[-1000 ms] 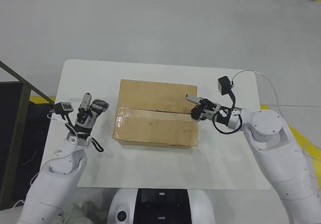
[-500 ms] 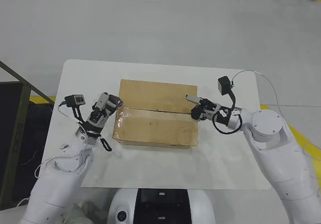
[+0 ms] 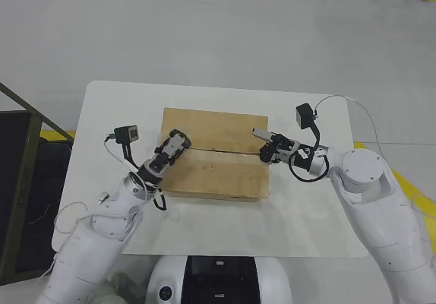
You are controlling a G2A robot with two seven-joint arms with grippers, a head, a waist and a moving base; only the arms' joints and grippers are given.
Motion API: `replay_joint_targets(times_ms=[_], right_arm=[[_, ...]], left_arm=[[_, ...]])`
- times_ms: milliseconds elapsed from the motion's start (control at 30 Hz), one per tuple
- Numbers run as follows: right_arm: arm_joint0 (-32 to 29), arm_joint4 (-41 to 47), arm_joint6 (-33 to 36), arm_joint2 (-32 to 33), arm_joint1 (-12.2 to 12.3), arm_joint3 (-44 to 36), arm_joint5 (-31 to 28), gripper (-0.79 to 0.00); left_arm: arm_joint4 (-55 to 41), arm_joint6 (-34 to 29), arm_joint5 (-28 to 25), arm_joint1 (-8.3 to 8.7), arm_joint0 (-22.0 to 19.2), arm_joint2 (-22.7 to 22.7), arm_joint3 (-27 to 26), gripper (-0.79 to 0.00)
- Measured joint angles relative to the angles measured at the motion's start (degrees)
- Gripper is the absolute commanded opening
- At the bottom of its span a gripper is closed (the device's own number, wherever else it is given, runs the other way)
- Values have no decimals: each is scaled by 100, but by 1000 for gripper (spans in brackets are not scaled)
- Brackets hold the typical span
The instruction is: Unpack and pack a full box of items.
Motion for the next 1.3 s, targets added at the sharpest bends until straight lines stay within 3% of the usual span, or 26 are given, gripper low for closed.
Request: replay_joint_targets(times_ms=[433,733,1000,1300], right_arm=[[0,0,0,0,0,0,0,0],[0,0,0,0,0,0,0,0],[0,0,0,0,0,0,0,0],[0,0,0,0,0,0,0,0]], left_arm=[[936,-263,327,-142,-224,814,-159,0],[1143,-329,384,-198,-330,1001,-179,0],[684,-697,184,-98,164,478,-537,0],[-602,-1142,-57,58,746,-770,-882,0]])
